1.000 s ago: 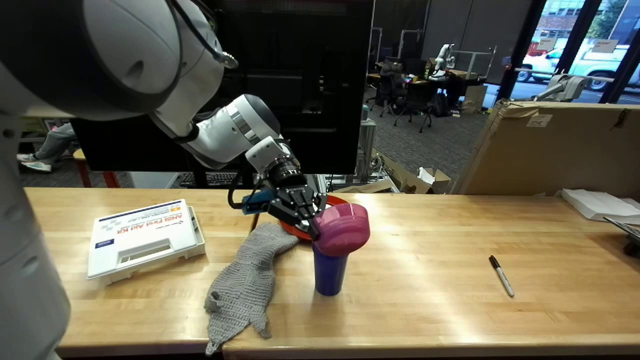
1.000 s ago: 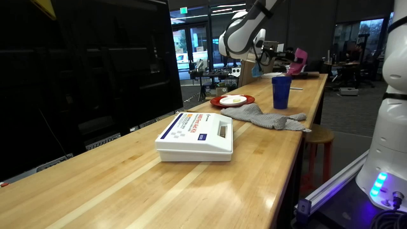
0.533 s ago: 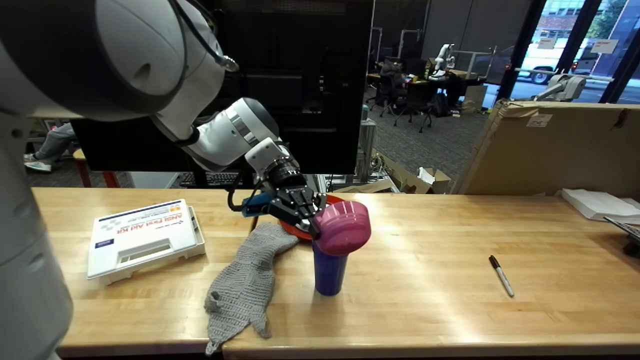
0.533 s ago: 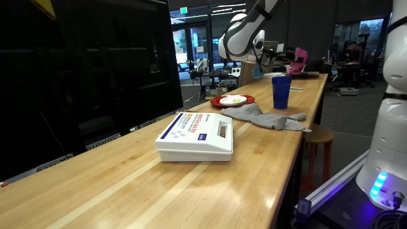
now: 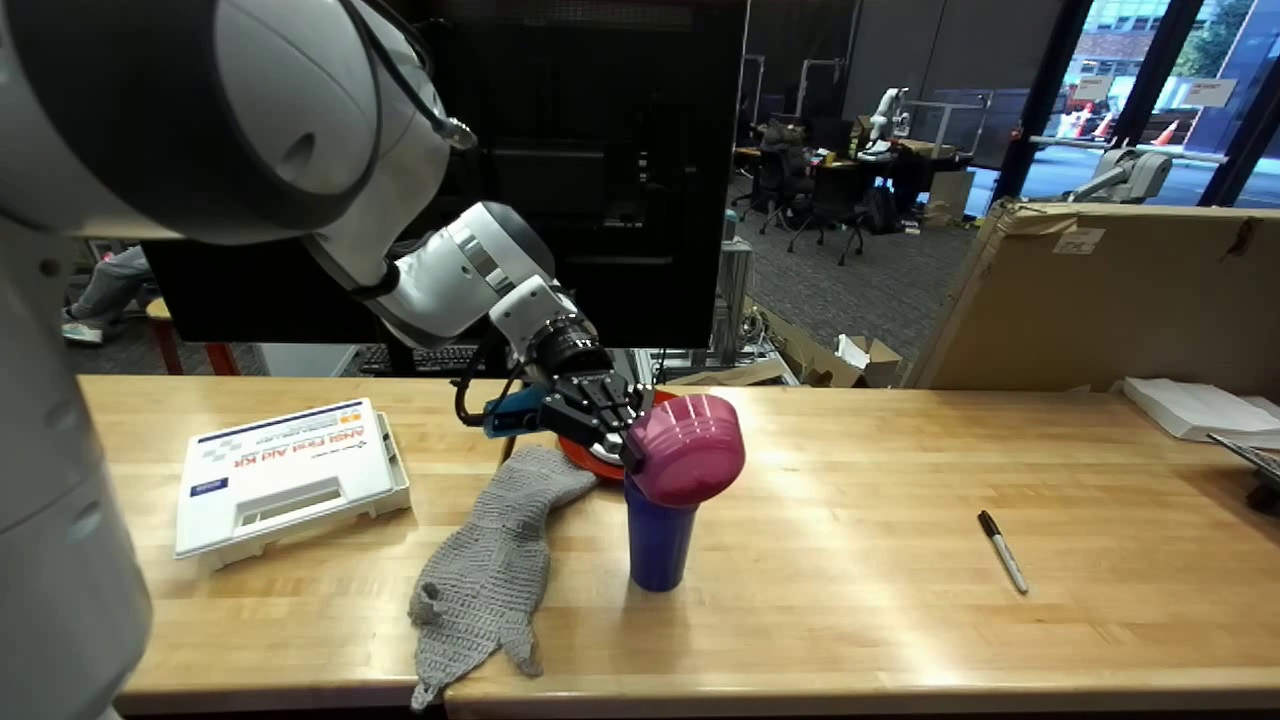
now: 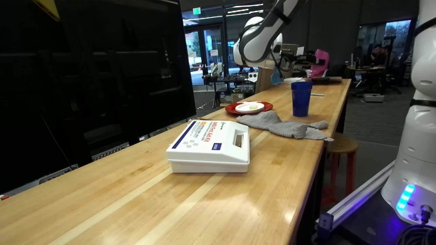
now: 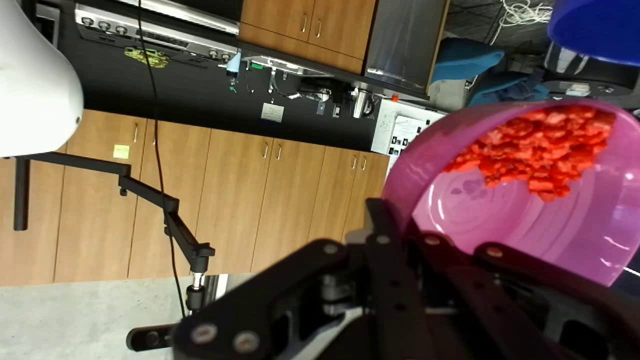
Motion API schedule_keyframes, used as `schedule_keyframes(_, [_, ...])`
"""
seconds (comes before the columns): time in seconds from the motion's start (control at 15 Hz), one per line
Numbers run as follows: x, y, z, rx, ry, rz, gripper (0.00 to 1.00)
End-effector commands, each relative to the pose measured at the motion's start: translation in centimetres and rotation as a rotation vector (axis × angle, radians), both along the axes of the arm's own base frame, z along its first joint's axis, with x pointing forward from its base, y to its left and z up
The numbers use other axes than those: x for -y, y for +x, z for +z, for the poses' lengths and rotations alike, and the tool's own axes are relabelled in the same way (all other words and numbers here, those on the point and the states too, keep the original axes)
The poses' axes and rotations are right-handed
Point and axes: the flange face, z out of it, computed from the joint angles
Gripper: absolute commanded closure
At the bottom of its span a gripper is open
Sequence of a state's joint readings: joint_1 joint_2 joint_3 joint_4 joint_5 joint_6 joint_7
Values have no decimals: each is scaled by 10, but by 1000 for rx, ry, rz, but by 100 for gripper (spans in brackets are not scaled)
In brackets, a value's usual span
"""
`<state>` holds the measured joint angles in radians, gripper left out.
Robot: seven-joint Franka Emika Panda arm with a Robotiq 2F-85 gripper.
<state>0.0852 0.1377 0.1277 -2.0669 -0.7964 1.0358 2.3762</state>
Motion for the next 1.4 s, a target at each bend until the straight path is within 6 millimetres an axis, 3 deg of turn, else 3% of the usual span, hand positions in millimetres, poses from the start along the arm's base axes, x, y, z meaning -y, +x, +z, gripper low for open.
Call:
schedule_keyframes(0.0, [-6,3,2,-48,-37,16,99])
schedule_keyframes(1.33, [-15,10,-6,-138,-54,59,99])
